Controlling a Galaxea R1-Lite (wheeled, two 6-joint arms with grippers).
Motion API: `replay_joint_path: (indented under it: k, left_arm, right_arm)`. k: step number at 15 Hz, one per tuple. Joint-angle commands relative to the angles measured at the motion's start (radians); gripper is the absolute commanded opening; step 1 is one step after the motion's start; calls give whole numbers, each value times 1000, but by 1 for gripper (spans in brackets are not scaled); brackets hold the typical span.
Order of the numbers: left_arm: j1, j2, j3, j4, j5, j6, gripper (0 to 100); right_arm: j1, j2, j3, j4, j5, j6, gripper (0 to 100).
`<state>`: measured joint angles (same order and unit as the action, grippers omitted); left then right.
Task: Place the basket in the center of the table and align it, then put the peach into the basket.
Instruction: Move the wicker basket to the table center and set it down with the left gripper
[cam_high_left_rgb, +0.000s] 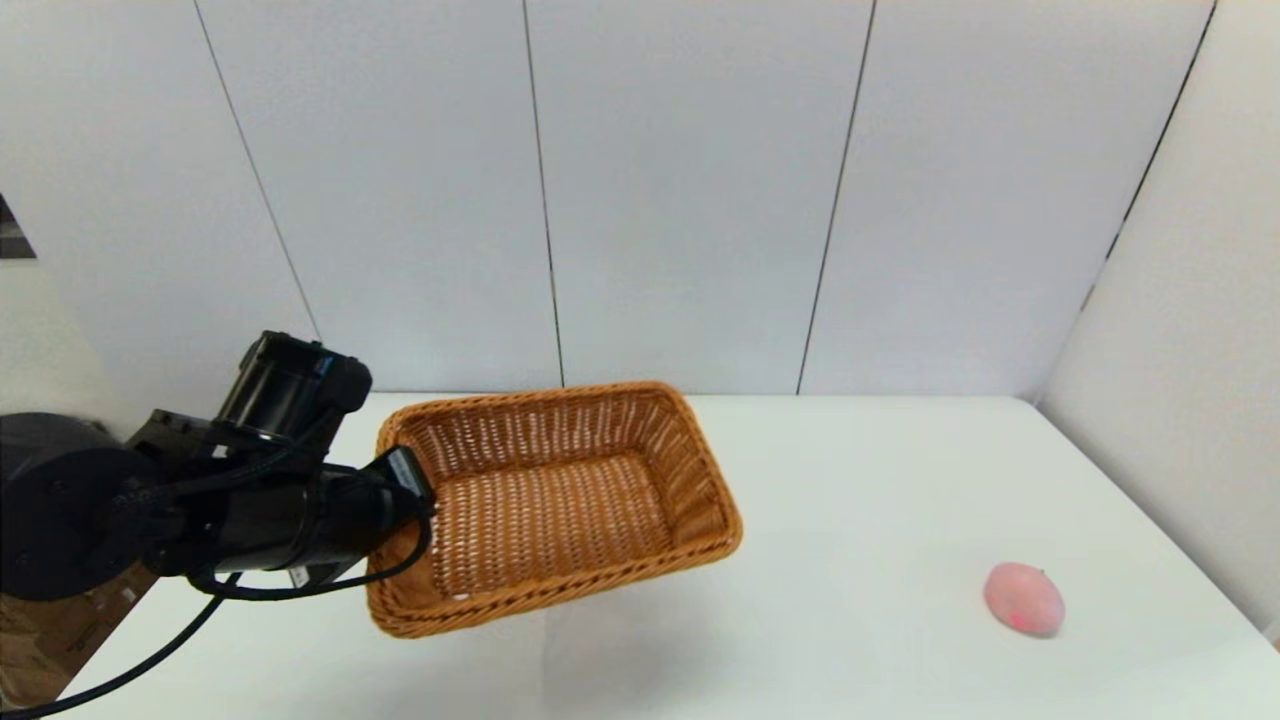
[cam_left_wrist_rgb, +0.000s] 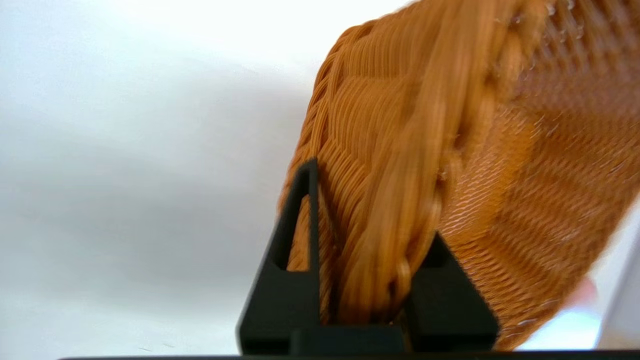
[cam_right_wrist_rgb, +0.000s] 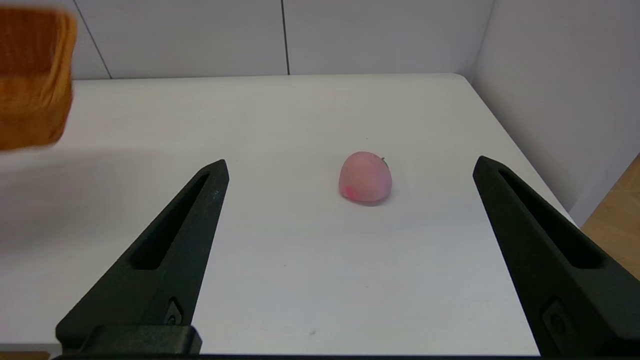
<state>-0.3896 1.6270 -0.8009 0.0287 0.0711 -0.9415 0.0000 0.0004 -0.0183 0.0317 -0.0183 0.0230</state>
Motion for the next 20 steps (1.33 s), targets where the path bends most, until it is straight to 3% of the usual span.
replay_joint_path:
  k: [1, 4, 11, 20]
  left_arm:
    - [-81, 119, -87, -4, -2, -49, 0]
    - [-86, 214, -120, -9, -30, -46, 0]
    - [-89, 278, -138, -30, -220, -45, 0]
    - [-153, 363, -100, -141, -274, -16, 0]
  right_arm:
    - [0, -2, 0, 1, 0, 0, 100]
    - [0, -2, 0, 1, 0, 0, 100]
    - [0, -2, 0, 1, 0, 0, 100]
    - [0, -2, 0, 1, 0, 0, 100]
